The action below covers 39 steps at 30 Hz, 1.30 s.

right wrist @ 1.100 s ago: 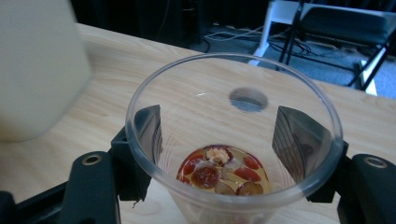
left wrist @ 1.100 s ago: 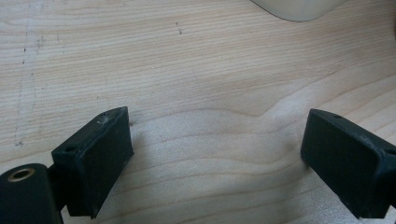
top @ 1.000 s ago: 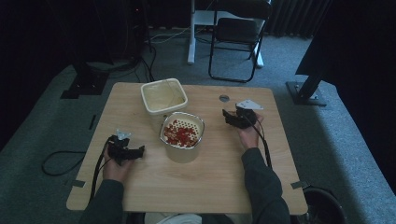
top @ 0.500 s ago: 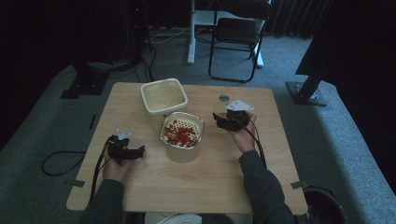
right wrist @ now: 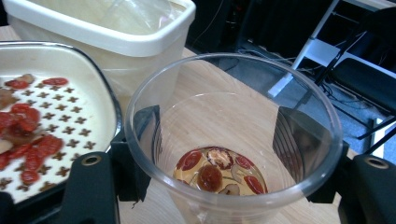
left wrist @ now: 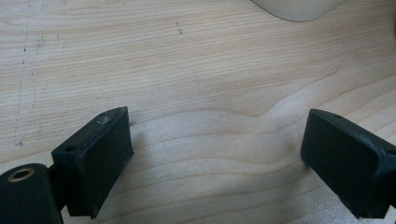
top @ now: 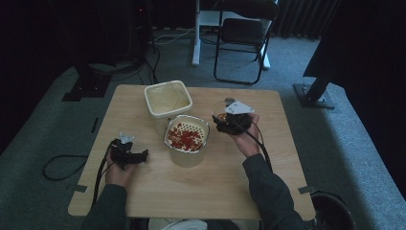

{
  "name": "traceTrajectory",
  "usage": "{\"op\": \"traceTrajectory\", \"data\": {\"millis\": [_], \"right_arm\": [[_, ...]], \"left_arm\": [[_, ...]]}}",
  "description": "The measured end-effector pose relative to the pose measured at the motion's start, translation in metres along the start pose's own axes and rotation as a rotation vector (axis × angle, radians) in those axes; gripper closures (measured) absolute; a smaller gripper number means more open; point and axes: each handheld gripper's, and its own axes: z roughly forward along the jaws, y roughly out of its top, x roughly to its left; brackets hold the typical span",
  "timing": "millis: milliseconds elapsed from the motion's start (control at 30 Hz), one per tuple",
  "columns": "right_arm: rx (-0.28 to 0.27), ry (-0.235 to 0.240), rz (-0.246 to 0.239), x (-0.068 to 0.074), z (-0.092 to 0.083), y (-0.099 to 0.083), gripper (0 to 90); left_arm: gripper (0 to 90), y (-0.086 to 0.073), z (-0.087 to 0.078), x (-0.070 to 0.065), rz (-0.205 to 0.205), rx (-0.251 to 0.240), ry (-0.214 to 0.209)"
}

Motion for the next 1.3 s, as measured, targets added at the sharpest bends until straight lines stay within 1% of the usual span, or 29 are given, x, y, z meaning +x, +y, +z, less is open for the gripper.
{"op": "traceTrajectory", "data": {"millis": [100, 200, 267, 367, 467, 567, 667, 700, 800, 867, 900, 1000, 1067, 1100, 1200, 1300], "right_arm": [[0.005, 0.001, -0.035, 0.006, -0.001, 0.005, 32.5], [0.017, 0.000, -0.059, 0.010, -0.001, 0.010, 32.5], [0.028, -0.012, -0.090, 0.013, 0.000, 0.013, 32.5], [0.042, -0.016, -0.130, 0.020, 0.001, 0.018, 32.5], [0.064, -0.032, -0.189, 0.025, 0.004, 0.021, 32.7], [0.089, -0.059, -0.264, 0.032, 0.006, 0.025, 32.9], [0.113, -0.086, -0.349, 0.039, 0.008, 0.030, 33.2], [0.122, -0.096, -0.386, 0.042, 0.008, 0.032, 33.5], [0.155, -0.139, -0.521, 0.054, 0.010, 0.037, 34.0], [0.180, -0.184, -0.644, 0.064, 0.011, 0.040, 34.3], [0.191, -0.209, -0.717, 0.068, 0.011, 0.041, 34.5], [0.226, -0.282, -0.909, 0.084, 0.014, 0.043, 34.9], [0.249, -0.317, -1.029, 0.092, 0.015, 0.043, 35.2], [0.260, -0.334, -1.079, 0.096, 0.016, 0.043, 35.5], [0.266, -0.389, -1.193, 0.102, 0.018, 0.042, 36.6], [0.259, -0.421, -1.257, 0.105, 0.017, 0.042, 36.8]], "left_arm": [[9.3, 0.000, 0.000, 0.000, 0.000, -0.001, 0.001], [9.3, 0.000, 0.000, 0.000, 0.000, 0.000, 0.000], [9.3, 0.000, 0.000, 0.000, 0.000, 0.000, 0.000], [9.3, 0.000, 0.000, 0.000, 0.000, 0.000, 0.000], [9.3, 0.000, 0.000, 0.000, 0.000, 0.001, 0.000], [9.3, 0.000, 0.000, 0.000, 0.000, 0.001, -0.001], [9.3, 0.000, 0.000, 0.000, 0.000, 0.000, 0.000], [9.3, 0.000, 0.000, 0.000, 0.000, 0.000, 0.000], [9.3, 0.000, 0.000, 0.000, 0.000, -0.001, 0.000], [9.3, 0.000, 0.000, 0.000, 0.000, 0.001, 0.000], [9.3, 0.000, 0.000, 0.000, 0.001, 0.002, -0.001], [9.3, 0.000, 0.000, 0.000, 0.001, 0.002, -0.001], [9.3, 0.000, 0.000, 0.000, 0.000, 0.002, 0.000], [9.3, 0.000, 0.000, 0.000, 0.000, 0.001, -0.001], [9.3, 0.000, 0.000, 0.000, -0.001, 0.002, -0.001], [9.3, 0.000, 0.000, 0.000, -0.001, 0.002, -0.001]]}}
